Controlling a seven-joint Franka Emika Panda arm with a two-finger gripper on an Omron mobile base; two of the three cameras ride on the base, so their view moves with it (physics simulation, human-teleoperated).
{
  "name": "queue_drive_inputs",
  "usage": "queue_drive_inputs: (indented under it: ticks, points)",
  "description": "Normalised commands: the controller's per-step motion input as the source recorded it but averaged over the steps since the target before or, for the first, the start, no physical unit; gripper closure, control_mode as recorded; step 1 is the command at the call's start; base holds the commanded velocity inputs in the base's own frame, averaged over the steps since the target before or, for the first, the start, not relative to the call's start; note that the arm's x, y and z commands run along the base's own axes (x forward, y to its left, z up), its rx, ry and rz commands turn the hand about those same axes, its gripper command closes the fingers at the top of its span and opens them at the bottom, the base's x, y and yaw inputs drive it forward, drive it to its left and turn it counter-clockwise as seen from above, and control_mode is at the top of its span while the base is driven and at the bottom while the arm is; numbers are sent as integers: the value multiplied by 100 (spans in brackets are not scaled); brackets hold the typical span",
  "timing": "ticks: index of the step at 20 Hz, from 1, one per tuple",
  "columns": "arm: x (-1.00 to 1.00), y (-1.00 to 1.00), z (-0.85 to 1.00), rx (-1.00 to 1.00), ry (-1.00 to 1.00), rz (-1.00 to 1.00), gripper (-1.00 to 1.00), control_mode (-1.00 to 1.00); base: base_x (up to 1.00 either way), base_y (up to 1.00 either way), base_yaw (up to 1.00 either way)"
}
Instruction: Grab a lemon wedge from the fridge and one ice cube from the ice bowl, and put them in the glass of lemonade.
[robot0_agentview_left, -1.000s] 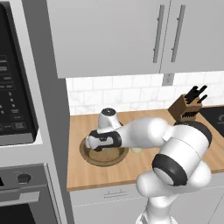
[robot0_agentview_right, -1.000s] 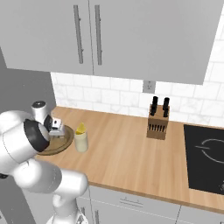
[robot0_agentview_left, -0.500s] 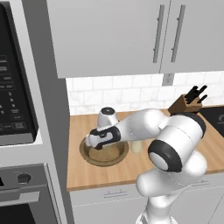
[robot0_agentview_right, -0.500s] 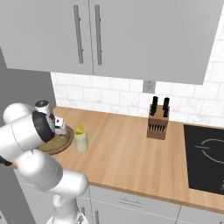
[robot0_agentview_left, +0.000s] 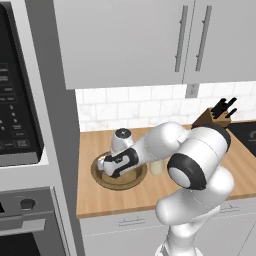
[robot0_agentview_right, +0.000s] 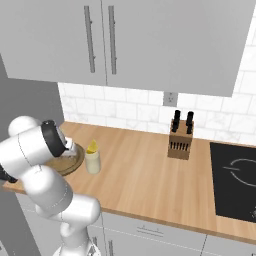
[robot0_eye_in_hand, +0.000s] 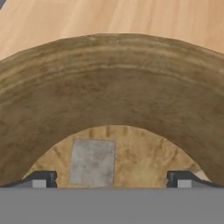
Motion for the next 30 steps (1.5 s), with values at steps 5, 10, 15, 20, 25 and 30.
queue_drive_inputs:
  ticks: [5, 10, 15, 20, 25, 30]
  points:
    - [1, 6, -2, 0, -2, 0, -100, -100, 0, 0, 0]
    - [8, 5, 0, 0, 0, 0, -100, -100, 0, 0, 0]
    - [0, 0, 0, 0, 0, 0, -100, -100, 0, 0, 0]
    - [1, 0, -2, 0, 0, 0, -100, -100, 0, 0, 0]
    - [-3, 1, -26, -2, -5, 0, -100, -100, 0, 0, 0]
    - [-1, 3, -6, 0, -1, 0, -100, -100, 0, 0, 0]
